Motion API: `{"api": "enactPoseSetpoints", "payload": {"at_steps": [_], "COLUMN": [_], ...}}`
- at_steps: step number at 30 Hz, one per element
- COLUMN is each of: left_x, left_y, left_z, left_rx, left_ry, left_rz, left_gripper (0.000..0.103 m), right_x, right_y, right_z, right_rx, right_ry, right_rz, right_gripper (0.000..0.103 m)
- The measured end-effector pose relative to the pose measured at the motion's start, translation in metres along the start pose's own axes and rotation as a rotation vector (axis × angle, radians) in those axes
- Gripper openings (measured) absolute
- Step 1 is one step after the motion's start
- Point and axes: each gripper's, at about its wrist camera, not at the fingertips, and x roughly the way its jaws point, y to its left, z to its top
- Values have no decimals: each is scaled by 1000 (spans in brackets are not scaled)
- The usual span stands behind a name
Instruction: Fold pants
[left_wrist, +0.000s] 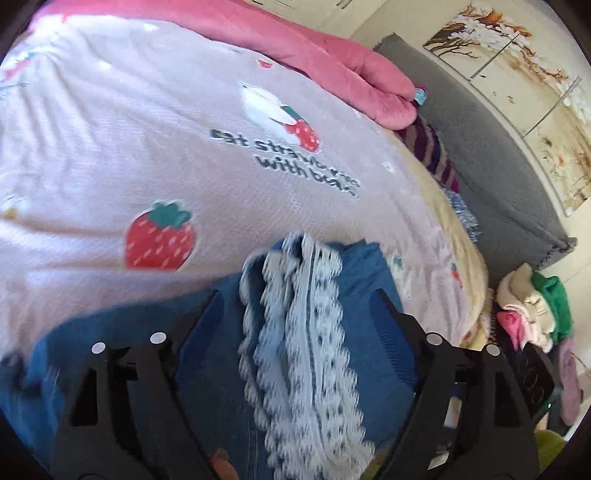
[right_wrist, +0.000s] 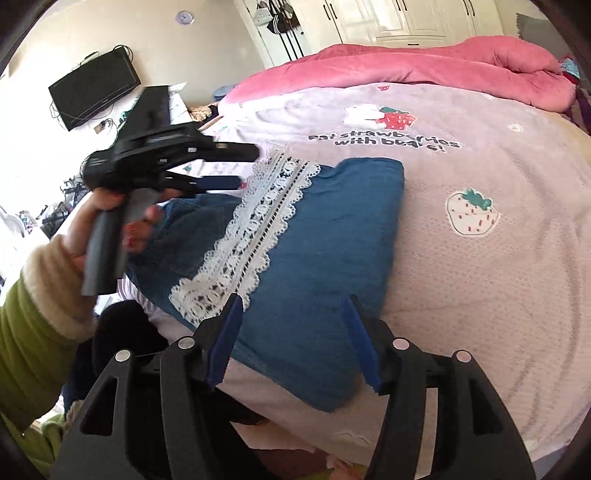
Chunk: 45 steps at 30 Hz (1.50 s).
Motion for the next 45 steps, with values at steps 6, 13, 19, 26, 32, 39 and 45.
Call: {"api": "enactPoseSetpoints", "payload": {"at_steps": [6,13,19,26,32,39,45], "left_x": [-29,-13,-1,6,-18,-49,-60], "left_y": [-4,-20,-44,-39,-46,-67,-76], "left_z": [-52,-96,-109,-121,-123,-121,-117], "left_rx": [-36,-9,71,39,58,128,140], "left_ry": [8,106,125,124,69,-33,-67], "left_rz": [50,88,211,194,191,245,266], "left_gripper": [74,56,24,24,53,68,76], "right_x": [2,13,14,18,-5,-15,-15], "right_y": [-10,-20,-25,-25,-32,-33,-29], "right_z": [-11,-14,-22,-26,-8,34,66], "right_rx": [-13,36,14,-27,29,9,-29], "right_ry": [39,61,69,84,26,-36,-58], "right_rz": [-63,-53,-92,-104,-49,-42,-36], "right_gripper": [56,56,54,56,56,63,77]}}
